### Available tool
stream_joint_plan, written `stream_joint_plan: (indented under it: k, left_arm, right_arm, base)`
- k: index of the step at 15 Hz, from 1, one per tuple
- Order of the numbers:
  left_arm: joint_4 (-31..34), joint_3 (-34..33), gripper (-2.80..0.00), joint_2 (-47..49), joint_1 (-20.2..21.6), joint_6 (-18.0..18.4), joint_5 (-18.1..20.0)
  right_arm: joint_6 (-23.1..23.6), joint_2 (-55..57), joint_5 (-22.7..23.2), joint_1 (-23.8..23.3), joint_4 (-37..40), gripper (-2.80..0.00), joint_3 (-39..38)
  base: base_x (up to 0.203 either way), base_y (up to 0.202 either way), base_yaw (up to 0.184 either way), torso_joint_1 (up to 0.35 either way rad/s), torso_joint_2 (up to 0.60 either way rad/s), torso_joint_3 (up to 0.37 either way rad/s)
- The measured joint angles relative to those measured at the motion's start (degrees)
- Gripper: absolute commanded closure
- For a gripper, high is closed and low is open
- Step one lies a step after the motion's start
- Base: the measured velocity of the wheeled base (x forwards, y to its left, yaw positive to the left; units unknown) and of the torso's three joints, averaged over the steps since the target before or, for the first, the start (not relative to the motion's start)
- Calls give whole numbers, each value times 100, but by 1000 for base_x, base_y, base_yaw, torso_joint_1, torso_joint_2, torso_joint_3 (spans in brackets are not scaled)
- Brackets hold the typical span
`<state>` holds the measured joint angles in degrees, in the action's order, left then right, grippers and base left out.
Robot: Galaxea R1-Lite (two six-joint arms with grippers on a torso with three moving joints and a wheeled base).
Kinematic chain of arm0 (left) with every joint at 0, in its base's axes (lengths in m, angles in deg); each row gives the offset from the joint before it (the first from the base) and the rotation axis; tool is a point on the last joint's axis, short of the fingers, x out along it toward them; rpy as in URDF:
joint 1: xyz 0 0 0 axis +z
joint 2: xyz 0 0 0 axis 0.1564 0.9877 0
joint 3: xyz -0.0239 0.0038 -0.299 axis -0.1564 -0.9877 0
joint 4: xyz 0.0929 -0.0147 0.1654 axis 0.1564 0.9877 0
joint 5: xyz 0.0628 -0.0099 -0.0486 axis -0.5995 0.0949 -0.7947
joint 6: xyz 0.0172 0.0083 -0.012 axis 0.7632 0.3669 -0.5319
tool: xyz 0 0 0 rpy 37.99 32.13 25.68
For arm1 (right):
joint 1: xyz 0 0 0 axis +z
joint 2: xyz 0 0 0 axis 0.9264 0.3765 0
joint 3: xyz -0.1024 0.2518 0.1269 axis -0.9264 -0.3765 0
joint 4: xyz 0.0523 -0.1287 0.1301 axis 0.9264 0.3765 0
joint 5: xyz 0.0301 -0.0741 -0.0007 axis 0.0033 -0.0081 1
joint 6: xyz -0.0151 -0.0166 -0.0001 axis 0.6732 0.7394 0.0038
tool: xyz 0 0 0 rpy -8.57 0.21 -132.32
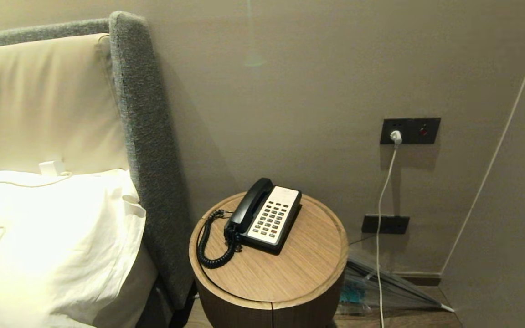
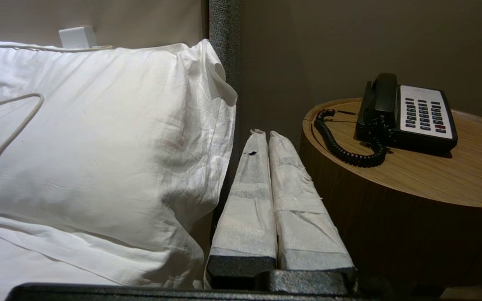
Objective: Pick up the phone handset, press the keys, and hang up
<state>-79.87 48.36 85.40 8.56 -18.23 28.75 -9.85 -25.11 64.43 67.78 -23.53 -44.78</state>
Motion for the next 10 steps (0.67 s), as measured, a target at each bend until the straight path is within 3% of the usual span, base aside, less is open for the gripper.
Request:
stream_joint_plan:
  k: [10]
  left_arm:
    - [0, 0, 0, 0, -1, -7, -5]
  right_arm:
    - [-6, 2, 0, 0, 2, 0, 0]
  base:
    - [0, 0, 0, 1, 1, -8]
